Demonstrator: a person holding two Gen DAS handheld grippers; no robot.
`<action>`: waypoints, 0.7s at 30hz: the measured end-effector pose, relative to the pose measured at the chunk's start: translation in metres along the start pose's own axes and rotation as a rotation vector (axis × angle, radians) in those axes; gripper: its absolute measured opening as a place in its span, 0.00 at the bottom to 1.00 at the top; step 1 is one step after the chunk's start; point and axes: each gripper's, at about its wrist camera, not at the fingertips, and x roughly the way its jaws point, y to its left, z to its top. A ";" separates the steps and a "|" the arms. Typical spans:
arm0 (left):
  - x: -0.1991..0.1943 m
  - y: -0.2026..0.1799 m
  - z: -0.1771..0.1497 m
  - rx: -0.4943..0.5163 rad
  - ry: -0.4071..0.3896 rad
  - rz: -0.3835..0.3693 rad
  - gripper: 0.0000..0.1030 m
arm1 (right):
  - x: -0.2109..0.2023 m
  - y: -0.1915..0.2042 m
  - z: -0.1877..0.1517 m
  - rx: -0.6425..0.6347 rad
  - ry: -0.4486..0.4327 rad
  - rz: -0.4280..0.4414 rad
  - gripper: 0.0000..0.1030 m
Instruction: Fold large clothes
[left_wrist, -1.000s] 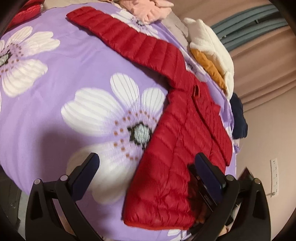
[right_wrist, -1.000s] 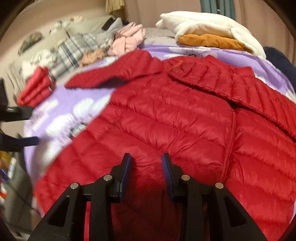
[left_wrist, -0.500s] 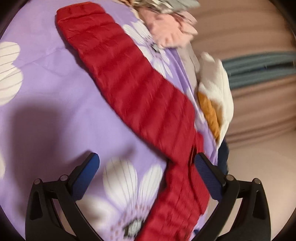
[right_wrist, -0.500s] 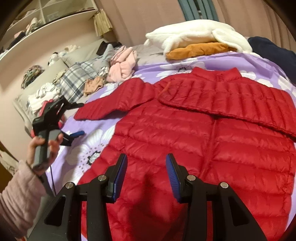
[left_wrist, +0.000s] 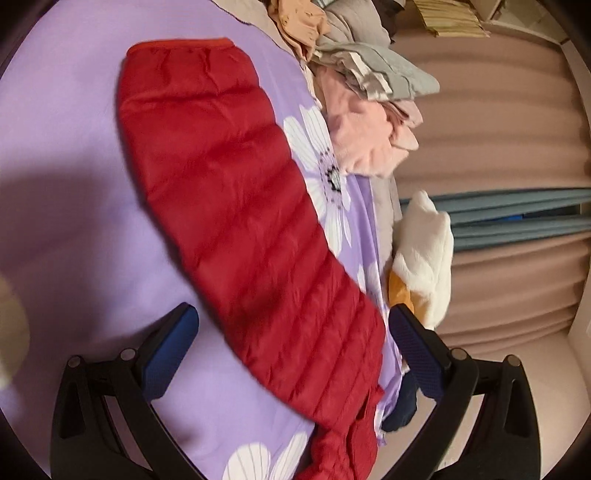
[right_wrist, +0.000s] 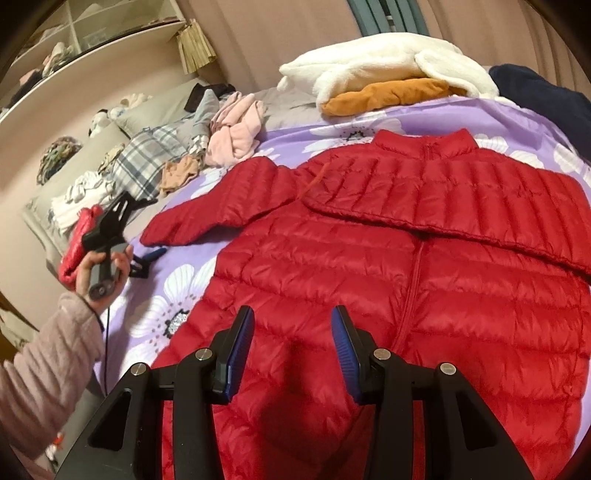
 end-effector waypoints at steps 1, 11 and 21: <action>0.003 0.000 0.002 0.000 -0.006 0.006 1.00 | 0.000 0.000 0.001 -0.006 0.000 0.000 0.42; 0.012 -0.007 0.011 0.008 -0.036 0.106 0.97 | 0.007 -0.008 0.006 0.008 0.027 0.019 0.42; 0.012 -0.001 0.015 0.058 -0.033 0.311 0.17 | 0.006 0.000 0.004 -0.031 0.040 0.002 0.42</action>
